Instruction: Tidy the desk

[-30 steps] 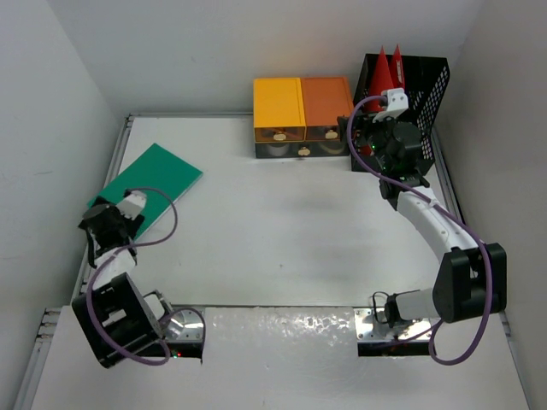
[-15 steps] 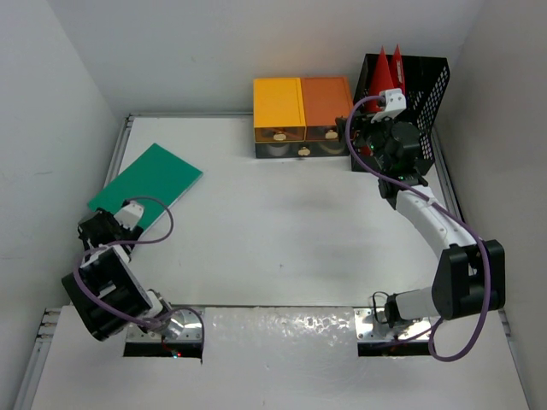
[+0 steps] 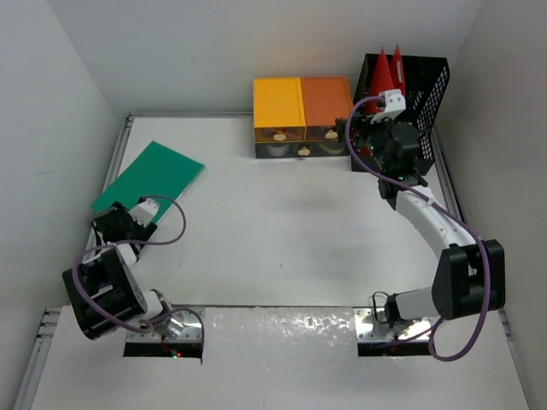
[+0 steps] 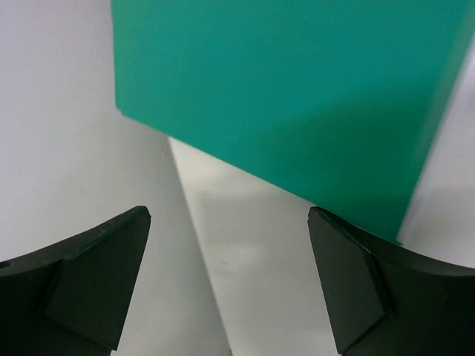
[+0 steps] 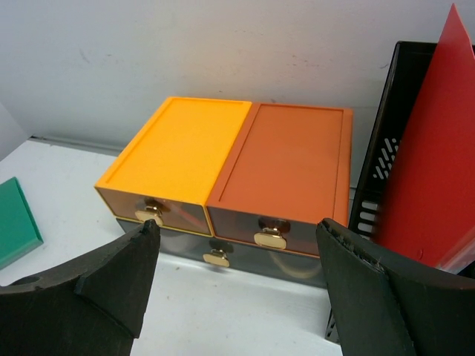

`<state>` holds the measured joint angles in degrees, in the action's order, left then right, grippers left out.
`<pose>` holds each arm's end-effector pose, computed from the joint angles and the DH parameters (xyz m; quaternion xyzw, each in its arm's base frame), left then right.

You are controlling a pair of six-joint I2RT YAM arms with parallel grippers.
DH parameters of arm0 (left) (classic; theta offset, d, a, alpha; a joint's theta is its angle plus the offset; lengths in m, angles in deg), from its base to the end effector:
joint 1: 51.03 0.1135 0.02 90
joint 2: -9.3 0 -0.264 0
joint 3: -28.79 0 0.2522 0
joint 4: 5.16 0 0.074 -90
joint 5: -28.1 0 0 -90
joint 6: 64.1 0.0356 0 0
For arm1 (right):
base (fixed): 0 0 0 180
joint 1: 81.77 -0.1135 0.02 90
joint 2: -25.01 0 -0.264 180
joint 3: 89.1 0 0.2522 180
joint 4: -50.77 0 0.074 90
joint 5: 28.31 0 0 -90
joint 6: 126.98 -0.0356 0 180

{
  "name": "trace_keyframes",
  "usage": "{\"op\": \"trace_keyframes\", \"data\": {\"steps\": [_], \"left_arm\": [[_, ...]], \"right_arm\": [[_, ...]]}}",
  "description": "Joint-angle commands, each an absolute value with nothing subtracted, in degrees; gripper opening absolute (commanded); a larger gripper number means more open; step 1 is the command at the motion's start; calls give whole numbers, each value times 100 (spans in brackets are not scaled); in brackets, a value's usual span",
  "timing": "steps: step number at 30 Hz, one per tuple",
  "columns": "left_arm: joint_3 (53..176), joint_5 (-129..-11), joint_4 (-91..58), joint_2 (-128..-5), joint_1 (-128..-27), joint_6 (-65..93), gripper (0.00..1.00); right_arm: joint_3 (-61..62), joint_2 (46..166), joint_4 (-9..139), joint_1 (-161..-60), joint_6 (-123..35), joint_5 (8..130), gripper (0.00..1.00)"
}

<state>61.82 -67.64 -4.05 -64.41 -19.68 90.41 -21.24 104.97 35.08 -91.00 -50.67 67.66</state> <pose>0.1911 0.1122 0.1328 0.2783 0.8599 0.2855 0.3187 0.3249 0.0565 0.3274 -0.0113 0.6846 0.1796 0.7063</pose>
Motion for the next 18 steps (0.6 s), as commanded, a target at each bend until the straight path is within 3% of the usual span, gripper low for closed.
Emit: {"op": "trace_keyframes", "data": {"steps": [1, 18], "left_arm": [[5917, -7060, -241, -6110, -2289, 8831, 87], [5925, -6595, 656, -6241, -3538, 8417, 87]], "right_arm": [[-2120, 10411, 3306, -9143, -5043, 6740, 83], [-2191, 10455, 3289, -9319, -5131, 6556, 83]]}}
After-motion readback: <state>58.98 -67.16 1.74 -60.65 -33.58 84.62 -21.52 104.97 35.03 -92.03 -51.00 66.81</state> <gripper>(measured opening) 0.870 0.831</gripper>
